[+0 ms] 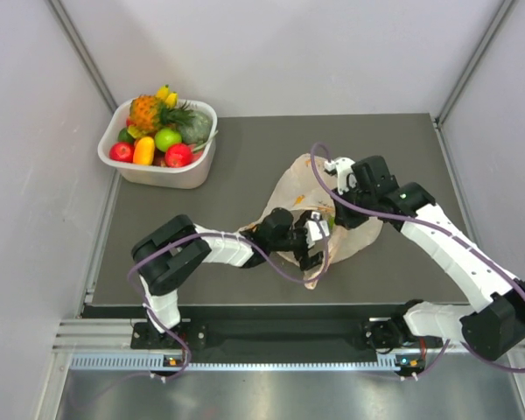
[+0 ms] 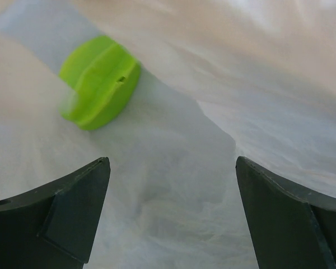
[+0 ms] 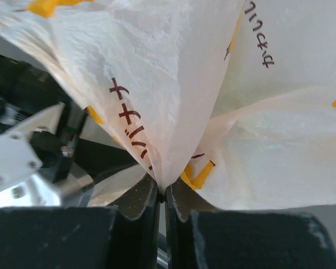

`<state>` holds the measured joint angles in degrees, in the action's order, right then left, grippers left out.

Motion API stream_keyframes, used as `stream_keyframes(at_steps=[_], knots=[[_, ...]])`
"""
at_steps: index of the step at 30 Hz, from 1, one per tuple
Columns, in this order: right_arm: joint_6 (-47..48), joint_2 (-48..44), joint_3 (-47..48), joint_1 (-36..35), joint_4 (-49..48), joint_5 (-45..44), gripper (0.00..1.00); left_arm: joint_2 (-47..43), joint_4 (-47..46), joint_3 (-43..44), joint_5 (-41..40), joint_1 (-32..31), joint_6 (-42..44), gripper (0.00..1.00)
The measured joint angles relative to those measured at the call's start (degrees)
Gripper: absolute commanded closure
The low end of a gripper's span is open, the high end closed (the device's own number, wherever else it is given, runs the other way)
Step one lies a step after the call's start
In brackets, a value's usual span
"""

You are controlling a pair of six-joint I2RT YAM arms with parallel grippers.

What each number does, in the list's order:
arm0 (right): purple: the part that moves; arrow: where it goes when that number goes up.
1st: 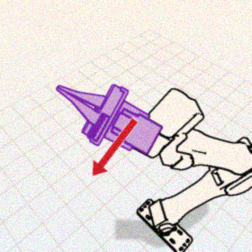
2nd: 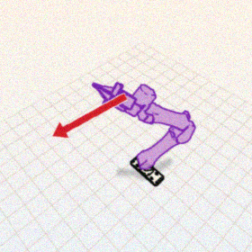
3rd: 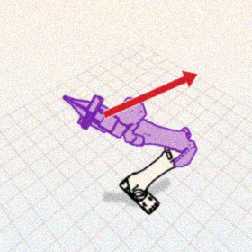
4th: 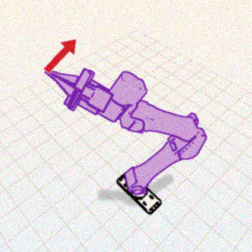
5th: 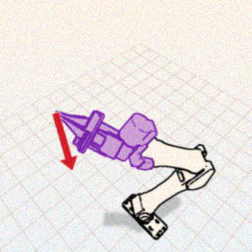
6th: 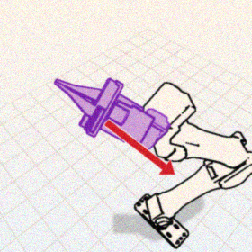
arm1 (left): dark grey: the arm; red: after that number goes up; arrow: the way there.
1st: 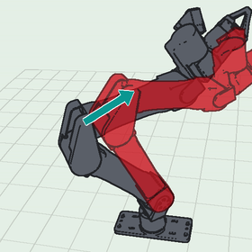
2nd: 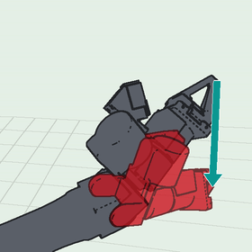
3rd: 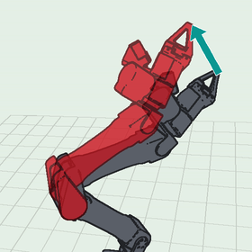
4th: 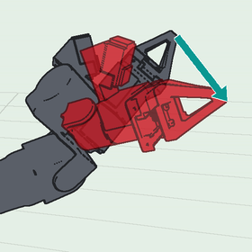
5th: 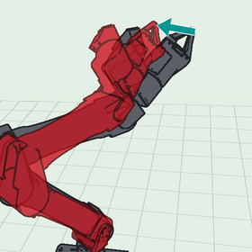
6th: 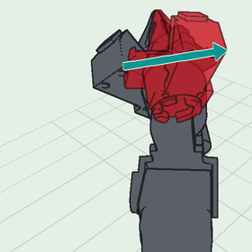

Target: Untie the knot of the plastic bag and take out the fruit

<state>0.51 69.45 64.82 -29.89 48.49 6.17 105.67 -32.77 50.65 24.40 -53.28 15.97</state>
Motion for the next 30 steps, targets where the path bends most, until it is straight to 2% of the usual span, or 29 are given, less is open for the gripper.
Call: stream_keyframes(at_steps=[7, 11, 15, 19, 24, 28, 30], knots=[[4.66, -0.11, 2.58, 0.0, -4.13, 12.98, 1.0, -3.34, -8.68, -10.14, -5.57, -4.02, -2.84, 0.01], [7.06, -0.31, 4.61, 0.0, -4.81, 19.37, 1.0, -5.33, -13.22, -13.42, -12.59, -8.02, -4.52, 0.01], [8.79, -0.61, 5.16, -0.02, -4.26, 21.2, 1.0, -7.63, -15.17, -14.93, -20.15, -10.97, -5.77, 0.01], [9.11, -0.57, 5.66, -0.07, -0.94, 16.9, 1.0, -12.15, -15.52, -16.79, -27.5, -10.91, -7.17, 0.01], [6.14, -0.46, 5.68, -0.09, 4.39, 6.03, 1.0, -19.69, -13.51, -17.22, -32.48, -9.57, -8.48, 0.01], [3.67, -1.55, 3.52, -0.09, 6.03, 1.6, 1.0, -21.33, -12.2, -15.87, -30.47, -6.19, -8.52, 0.01], [2.91, -2.54, 2.1, -0.09, 6.43, 1.01, 1.0, -19.61, -11.28, -14.19, -26.56, -4.13, -7.41, 0.01]])
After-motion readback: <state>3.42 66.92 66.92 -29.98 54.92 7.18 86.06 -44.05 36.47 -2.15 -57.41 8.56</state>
